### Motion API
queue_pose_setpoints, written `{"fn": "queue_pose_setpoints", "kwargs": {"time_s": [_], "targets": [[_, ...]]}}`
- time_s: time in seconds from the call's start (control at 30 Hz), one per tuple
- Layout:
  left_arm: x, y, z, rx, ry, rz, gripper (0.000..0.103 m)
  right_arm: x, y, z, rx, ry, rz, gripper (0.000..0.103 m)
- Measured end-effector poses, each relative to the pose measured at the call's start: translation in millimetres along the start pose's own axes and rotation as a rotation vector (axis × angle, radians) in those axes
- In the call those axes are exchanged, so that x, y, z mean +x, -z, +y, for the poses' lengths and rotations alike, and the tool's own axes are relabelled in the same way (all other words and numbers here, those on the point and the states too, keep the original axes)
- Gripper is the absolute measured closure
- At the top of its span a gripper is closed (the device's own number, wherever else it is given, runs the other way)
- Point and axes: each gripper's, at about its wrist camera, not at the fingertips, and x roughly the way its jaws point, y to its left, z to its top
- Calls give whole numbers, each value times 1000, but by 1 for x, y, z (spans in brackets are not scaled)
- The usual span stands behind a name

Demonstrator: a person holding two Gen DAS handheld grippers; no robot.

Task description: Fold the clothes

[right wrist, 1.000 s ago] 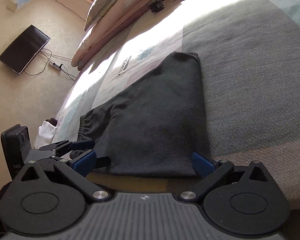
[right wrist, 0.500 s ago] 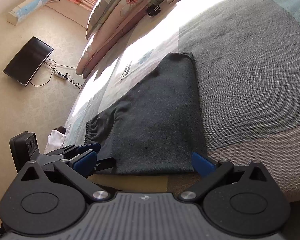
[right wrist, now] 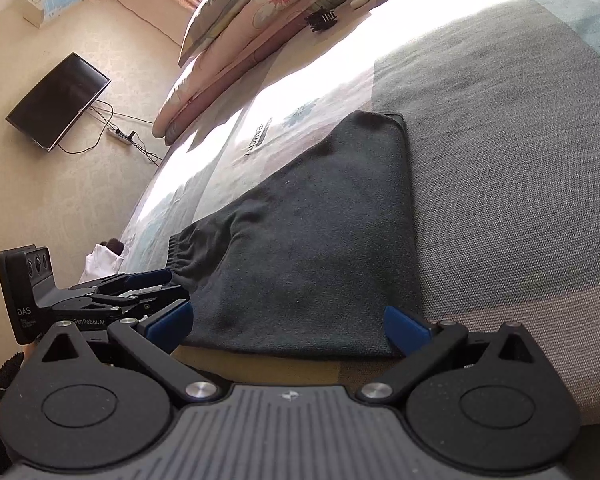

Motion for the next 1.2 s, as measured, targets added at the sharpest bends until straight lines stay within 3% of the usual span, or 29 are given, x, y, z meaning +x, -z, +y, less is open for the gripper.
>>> {"fn": "queue_pose_setpoints", "kwargs": {"time_s": [0.17, 0.4, 0.53, 0.63, 0.87, 1.2], "targets": [[-4, 4, 12, 19, 25, -8, 1, 4, -2, 9, -17, 49, 2, 0], [-18, -3, 34, 42, 103, -87, 1, 6, -9, 29, -26, 116, -35, 0], [-2, 7, 47, 53, 157, -41, 1, 14, -7, 43, -41, 168, -32, 0], [-6, 11, 52, 62, 176, -53, 1, 20, -5, 54, -56, 215, -22, 0], [-25, 5, 47, 94, 239, -119, 1, 30, -9, 76, -93, 212, -40, 0], [-29, 8, 26, 73, 119, -74, 1, 32, -14, 83, -189, 255, -18, 0]]}}
